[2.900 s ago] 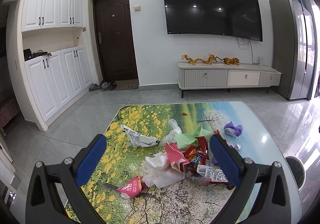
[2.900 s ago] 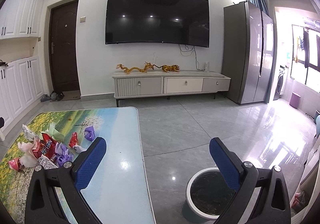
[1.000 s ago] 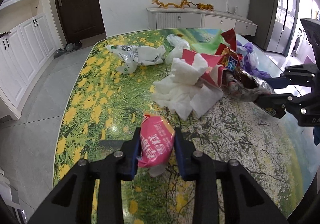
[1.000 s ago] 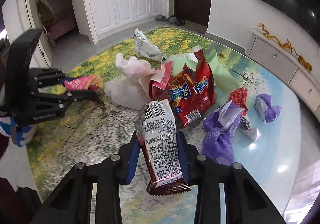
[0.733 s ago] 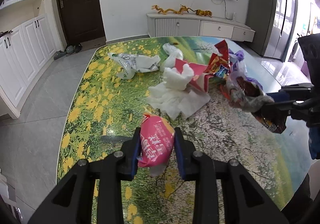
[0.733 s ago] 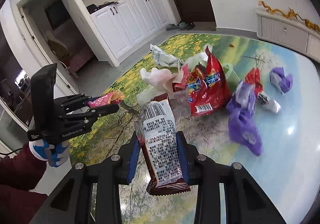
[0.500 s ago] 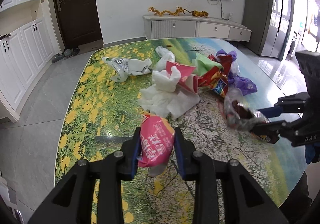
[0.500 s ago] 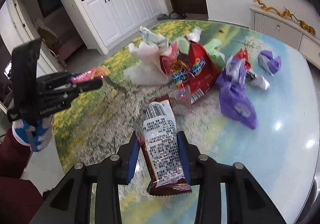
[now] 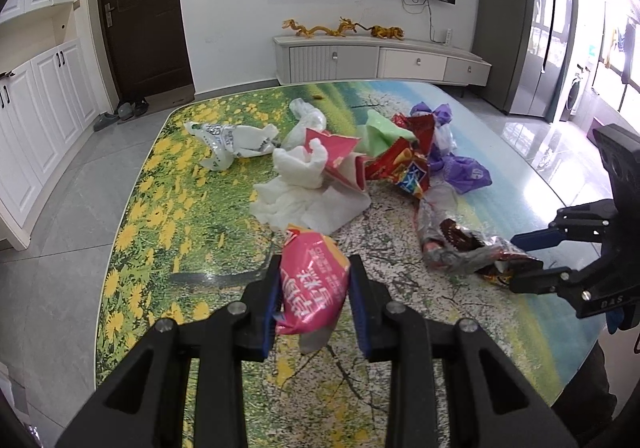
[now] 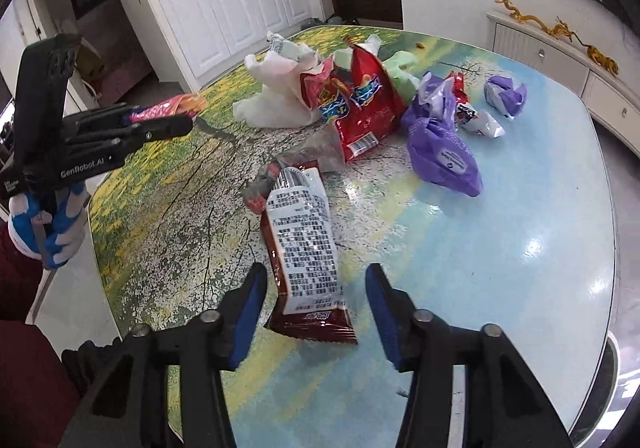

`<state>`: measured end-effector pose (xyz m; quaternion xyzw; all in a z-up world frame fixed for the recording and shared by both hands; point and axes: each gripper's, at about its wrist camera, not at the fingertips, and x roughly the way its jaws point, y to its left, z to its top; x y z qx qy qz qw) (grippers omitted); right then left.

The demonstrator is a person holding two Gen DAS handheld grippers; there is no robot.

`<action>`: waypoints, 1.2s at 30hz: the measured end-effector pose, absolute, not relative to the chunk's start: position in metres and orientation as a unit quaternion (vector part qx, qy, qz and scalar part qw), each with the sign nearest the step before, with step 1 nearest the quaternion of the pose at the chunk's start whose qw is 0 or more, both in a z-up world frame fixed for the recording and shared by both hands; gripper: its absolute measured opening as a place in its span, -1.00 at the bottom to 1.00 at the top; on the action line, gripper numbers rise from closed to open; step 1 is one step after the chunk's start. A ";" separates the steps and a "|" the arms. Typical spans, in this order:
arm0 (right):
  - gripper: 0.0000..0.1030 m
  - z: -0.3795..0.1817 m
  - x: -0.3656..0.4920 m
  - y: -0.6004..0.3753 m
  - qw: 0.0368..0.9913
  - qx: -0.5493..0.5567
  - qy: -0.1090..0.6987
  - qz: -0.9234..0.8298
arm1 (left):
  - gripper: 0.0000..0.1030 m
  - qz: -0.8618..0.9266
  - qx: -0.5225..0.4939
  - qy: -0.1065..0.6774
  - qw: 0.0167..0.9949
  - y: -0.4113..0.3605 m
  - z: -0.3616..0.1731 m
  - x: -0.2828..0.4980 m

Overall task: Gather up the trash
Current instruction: 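Carry the brown snack bag and pink wrapper over the white trash bin, then open both tools to drop the bag and wrapper into the bin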

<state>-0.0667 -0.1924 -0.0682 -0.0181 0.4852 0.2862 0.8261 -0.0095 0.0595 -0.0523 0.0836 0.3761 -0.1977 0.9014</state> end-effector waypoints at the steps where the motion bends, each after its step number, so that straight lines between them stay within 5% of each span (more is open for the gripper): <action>1: -0.35 -0.068 -0.066 -0.193 0.826 -0.016 0.485 0.287 | -0.43 -0.199 0.085 0.375 0.901 0.058 -0.051 -0.011; 18: -0.48 -0.046 -0.084 -0.285 0.877 0.086 0.431 0.194 | -0.43 -0.301 0.114 0.357 0.877 -0.050 -0.020 -0.014; 26: -0.48 -0.050 -0.110 -0.411 0.897 0.165 0.407 0.044 | -0.43 -0.386 0.166 0.355 0.835 -0.195 -0.012 -0.006; 36: -0.48 -0.127 -0.133 -0.565 0.848 0.234 0.449 -0.155 | -0.42 -0.468 0.211 0.387 0.766 -0.409 -0.042 -0.001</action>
